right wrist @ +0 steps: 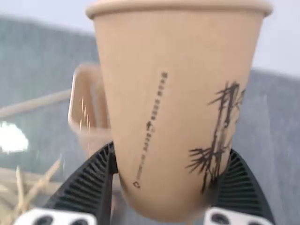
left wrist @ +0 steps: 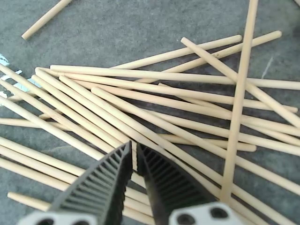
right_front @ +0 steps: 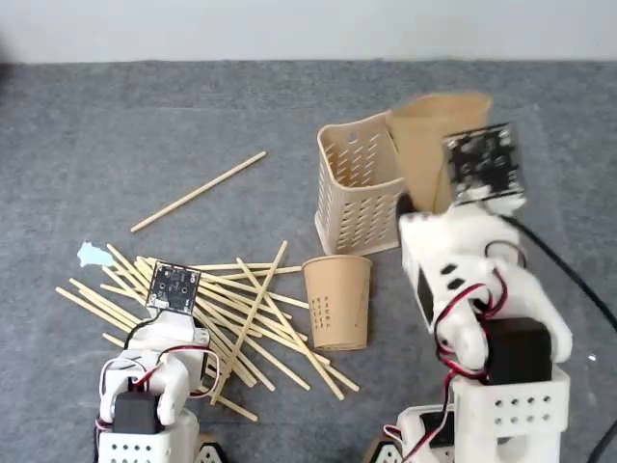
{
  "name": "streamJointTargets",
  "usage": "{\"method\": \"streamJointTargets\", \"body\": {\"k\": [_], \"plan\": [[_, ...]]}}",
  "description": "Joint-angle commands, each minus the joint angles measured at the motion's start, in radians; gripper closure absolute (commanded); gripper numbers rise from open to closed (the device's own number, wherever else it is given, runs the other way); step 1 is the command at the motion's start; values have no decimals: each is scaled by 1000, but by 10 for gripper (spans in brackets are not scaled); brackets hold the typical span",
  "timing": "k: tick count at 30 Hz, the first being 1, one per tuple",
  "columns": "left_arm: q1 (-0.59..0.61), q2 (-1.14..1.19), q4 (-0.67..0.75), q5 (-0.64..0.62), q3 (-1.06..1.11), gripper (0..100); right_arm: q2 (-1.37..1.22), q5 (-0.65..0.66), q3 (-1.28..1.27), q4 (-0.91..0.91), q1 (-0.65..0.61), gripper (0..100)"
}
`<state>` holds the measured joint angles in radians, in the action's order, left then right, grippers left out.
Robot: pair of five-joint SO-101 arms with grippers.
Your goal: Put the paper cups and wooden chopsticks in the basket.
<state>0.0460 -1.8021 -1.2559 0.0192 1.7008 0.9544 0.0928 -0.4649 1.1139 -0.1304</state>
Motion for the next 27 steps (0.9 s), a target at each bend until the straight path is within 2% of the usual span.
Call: {"method": "streamJointTargets", "body": {"k": [1,14,27], "plan": [[-6,-15,-3,-8,-18,986,-21,-15,-14,-229,4,793],[-6,-15,-3,-8,-18,986,-21,-6,-473,-943,85,794],[-6,-15,-3,-8,-18,986,-283,-14,-459,-1148,85,791]]}}
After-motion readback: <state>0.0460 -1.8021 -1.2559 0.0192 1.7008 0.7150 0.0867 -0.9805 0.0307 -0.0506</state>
